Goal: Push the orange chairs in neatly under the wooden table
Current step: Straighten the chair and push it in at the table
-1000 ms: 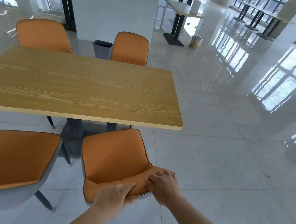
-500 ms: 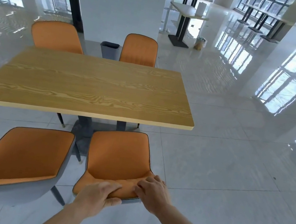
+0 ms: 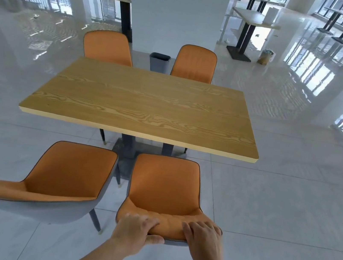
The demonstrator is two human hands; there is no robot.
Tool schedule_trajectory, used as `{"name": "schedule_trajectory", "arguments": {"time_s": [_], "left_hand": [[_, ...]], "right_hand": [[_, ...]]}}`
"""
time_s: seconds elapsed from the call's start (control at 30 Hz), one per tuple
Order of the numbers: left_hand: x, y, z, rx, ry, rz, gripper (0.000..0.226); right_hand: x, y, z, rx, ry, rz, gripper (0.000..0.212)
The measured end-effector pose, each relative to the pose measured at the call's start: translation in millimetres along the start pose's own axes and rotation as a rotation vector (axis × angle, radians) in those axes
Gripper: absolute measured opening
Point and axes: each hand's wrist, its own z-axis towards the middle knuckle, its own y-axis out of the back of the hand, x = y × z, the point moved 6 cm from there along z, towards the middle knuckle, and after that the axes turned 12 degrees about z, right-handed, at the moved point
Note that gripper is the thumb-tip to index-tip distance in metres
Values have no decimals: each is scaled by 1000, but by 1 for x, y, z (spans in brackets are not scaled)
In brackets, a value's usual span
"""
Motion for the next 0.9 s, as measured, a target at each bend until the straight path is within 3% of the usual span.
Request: {"name": "schedule_trajectory", "arguments": {"time_s": [0.2,0.57,0.73,0.9], "left_hand": [[6,-1,-11,9,-60,-3,100],[2,-8,-29,55,-95,-3,114],[-7,-9,-35,70,-87,25,81],[-15,-8,-38,86,-88,59,73]], "right_hand": [[11,-4,-18,-110,-14,-26,60],[10,-16,-47,-200,-21,-19,58],[8,-7,-53,-268,43,11,53],[5,-5,-58,-287,54,39,51]]}}
